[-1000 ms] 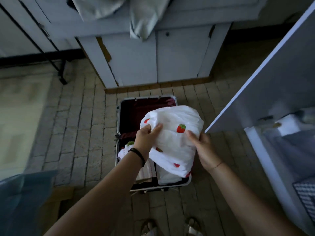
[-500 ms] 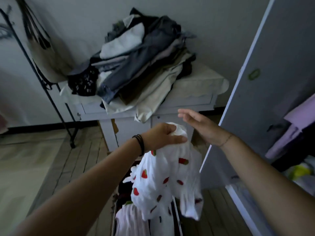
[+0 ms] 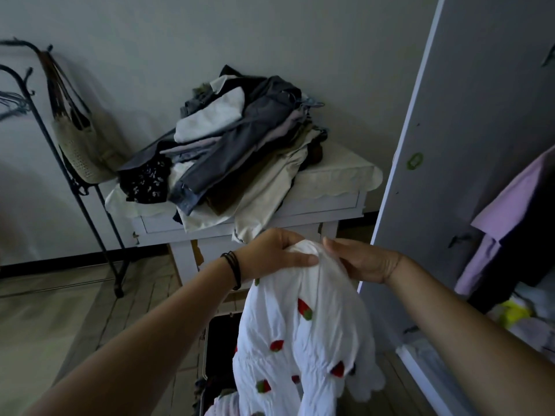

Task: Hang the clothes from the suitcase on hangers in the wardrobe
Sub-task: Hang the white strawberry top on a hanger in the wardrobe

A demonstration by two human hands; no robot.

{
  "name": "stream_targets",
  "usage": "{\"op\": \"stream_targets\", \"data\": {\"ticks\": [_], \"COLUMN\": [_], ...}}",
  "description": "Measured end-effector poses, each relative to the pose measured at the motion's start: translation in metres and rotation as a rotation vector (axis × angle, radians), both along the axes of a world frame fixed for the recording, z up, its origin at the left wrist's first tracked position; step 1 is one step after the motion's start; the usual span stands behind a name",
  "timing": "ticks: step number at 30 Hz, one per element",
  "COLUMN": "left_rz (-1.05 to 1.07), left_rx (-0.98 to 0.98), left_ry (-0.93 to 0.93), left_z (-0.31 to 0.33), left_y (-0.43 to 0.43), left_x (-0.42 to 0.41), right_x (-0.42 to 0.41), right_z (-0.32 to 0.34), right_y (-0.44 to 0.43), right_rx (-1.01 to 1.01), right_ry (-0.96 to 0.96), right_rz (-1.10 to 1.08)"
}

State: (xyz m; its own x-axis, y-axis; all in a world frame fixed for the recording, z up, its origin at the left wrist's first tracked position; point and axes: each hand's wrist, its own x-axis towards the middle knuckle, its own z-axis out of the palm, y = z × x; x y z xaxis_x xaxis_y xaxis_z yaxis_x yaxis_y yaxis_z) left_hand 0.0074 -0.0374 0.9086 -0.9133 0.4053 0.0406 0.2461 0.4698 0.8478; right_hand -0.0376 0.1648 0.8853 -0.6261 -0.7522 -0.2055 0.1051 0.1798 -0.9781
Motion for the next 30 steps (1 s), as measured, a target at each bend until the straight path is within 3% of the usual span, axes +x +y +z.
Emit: {"op": "stream_targets", "data": {"ticks": [5, 11, 20, 25, 27, 30], "left_rz": [-0.006, 0.01, 0.12, 0.211, 0.203, 0.159], "left_rx": [-0.007, -0.023, -0.053, -0.167, -0.155, -0.106], "left_ry": [0.029, -0.003, 0.035, 0.021, 0.079, 0.18], "left_z": [-0.002, -0.002, -0.007, -0.009, -0.009, -0.009], "left_y": [-0.015, -0.031, -0.069, -0.067, -0.056, -0.03], "left_x": [0.001, -0.004, -0.026, -0.046, -0.051, -0.059], "right_x": [0.007, 0.004, 0.006, 0.019, 0.02, 0.02], "right_z": [0.012, 0.019, 0.025, 0.024, 0.02, 0.014], "right_y": [0.007, 0.015, 0.058, 0.078, 0.09, 0.113], "right_rx": [0.046, -0.156, -0.388, -0.229, -0.097, -0.071], "right_ry": [0.099, 0.113, 0.111, 0.268, 0.343, 0.412], "right_rz": [-0.018, -0.184, -0.681, -0.951, -0.998, -1.054]}}
